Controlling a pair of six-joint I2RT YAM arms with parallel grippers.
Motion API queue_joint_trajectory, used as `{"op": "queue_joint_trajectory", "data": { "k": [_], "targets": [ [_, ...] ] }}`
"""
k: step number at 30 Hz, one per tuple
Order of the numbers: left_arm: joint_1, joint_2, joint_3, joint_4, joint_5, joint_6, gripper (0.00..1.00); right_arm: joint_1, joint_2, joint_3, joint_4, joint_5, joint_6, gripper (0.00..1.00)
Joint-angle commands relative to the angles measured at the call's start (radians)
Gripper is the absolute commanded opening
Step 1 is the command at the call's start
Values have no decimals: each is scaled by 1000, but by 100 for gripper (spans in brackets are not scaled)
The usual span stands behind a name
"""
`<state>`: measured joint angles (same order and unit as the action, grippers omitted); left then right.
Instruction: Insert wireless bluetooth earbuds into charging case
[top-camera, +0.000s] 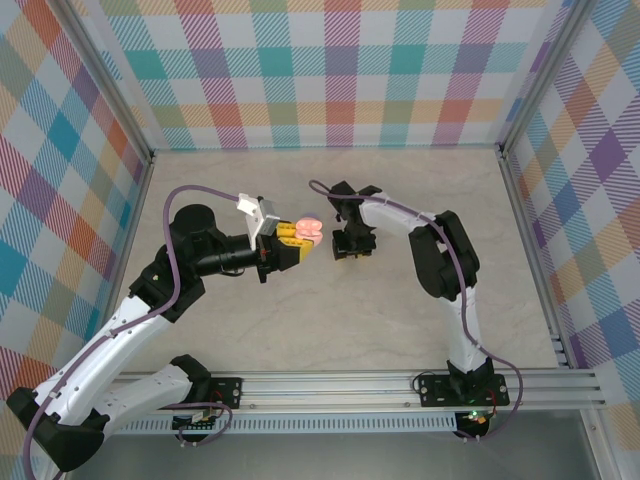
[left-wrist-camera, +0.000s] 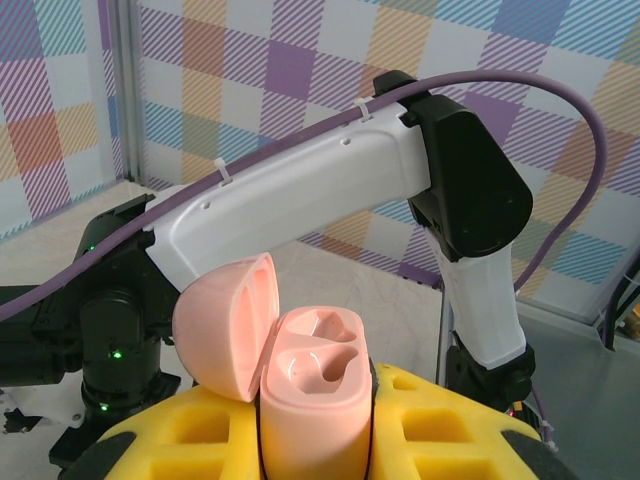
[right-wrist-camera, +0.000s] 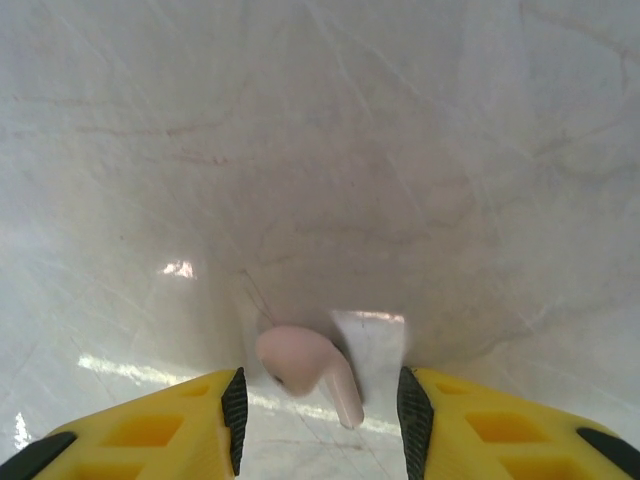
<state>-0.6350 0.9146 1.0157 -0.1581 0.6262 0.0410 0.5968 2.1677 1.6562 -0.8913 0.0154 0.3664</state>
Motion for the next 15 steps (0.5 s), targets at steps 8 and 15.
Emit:
{"op": "queue_joint_trajectory", "data": {
  "k": [8, 15],
  "targets": [
    [-2, 2, -14, 26, 1, -10, 13, -3, -25, -29, -5, -125, -26, 44],
    [-2, 1, -15, 24, 3, -9, 13, -3, -19, -20, 6, -158, -31, 44]
  ]
}}
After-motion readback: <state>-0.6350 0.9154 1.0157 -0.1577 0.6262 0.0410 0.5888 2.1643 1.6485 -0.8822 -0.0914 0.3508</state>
